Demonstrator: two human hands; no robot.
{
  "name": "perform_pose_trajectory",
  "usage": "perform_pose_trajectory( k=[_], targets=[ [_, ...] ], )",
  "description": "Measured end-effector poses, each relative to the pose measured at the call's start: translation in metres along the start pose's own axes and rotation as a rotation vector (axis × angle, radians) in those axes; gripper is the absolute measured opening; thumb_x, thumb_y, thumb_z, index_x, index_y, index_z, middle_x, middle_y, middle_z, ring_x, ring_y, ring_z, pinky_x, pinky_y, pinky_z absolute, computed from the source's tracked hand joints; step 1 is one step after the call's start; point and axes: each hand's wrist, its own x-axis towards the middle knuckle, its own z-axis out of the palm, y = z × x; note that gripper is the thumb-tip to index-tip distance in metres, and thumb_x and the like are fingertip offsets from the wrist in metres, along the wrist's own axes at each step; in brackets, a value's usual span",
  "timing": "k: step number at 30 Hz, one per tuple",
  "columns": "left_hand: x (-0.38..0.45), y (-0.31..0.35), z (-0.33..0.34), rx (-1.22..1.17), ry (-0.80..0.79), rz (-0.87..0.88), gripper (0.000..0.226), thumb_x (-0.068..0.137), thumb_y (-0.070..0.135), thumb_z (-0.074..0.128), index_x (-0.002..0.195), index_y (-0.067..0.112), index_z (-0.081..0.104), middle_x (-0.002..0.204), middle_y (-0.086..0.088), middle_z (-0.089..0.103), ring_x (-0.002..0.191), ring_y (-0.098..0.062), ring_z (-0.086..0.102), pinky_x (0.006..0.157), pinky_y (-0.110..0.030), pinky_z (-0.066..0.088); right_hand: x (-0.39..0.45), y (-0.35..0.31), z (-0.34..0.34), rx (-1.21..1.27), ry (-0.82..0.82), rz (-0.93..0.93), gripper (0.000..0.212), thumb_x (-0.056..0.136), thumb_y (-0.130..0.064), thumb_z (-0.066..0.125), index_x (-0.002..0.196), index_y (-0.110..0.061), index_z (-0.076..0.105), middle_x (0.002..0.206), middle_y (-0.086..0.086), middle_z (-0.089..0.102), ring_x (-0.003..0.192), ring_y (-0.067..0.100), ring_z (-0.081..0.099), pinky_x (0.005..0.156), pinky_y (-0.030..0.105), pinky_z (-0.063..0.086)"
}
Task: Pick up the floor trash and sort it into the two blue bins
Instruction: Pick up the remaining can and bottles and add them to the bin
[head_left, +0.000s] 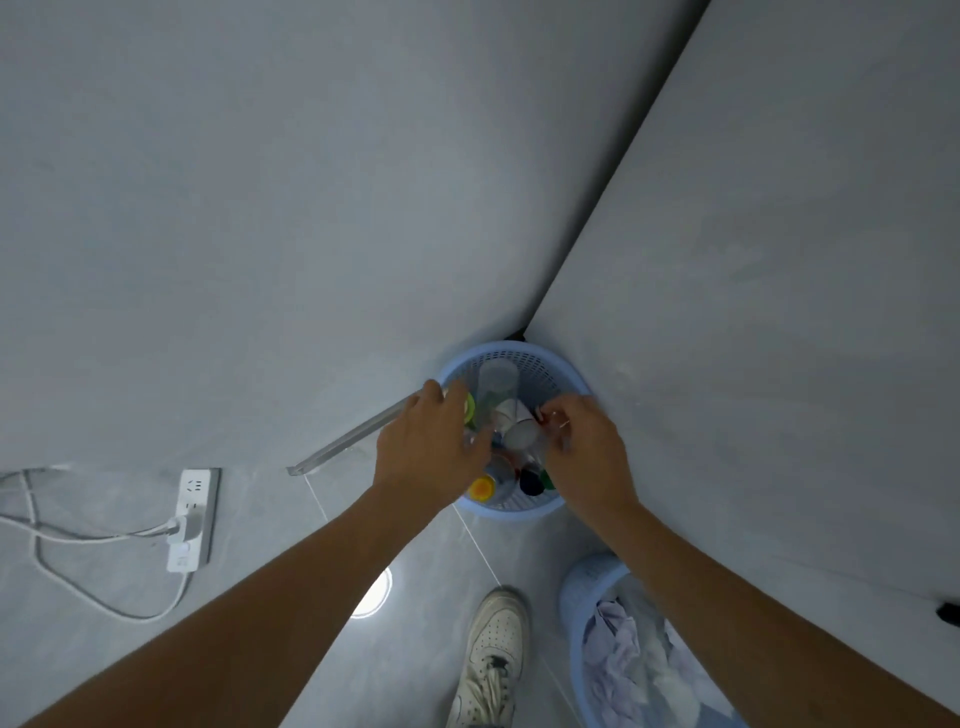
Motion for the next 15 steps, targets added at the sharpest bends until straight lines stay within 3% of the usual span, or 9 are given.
perform_pose_trajectory(
  k=[6,10,15],
  targets=[
    [-0.093,-0.053,-0.063,0.023,0.069,-0.008,0.04,0.095,0.055,0.047,0.125,0.03,0.054,0.112,0.008,0.055,0.102,-0.014,0.058,0.066,-0.027,0.047,-0.049,-0.074,-0.01,-0.037,-0.065,-0.06,0.024,0.083,-0.002,0.057,0.099,-0.02,0.062,0.094,-0.004,0.057,0.083,0.015,0.058,0.07,0.026,0.047],
    [-0.162,-0.1,-0.104,-0.001,0.078,-0.028,0.041,0.095,0.058,0.038,0.126,0.035,0.051,0.115,0.013,0.054,0.108,-0.012,0.056,0.074,-0.032,0.055,-0.097,-0.146,0.012,-0.104,-0.095,-0.162,0.022,0.081,-0.006,0.062,0.098,-0.02,0.063,0.091,-0.005,0.057,0.081,0.015,0.056,0.07,0.033,0.048],
    [-0.274,-0.165,-0.17,-0.027,0.096,-0.071,0.039,0.095,0.061,0.034,0.122,0.038,0.051,0.114,0.017,0.052,0.112,-0.004,0.052,0.082,-0.03,0.051,-0.176,-0.258,0.066,-0.111,-0.219,-0.228,0.023,0.079,-0.016,0.061,0.096,-0.031,0.06,0.087,-0.015,0.057,0.08,0.008,0.058,0.072,0.031,0.052]
  ],
)
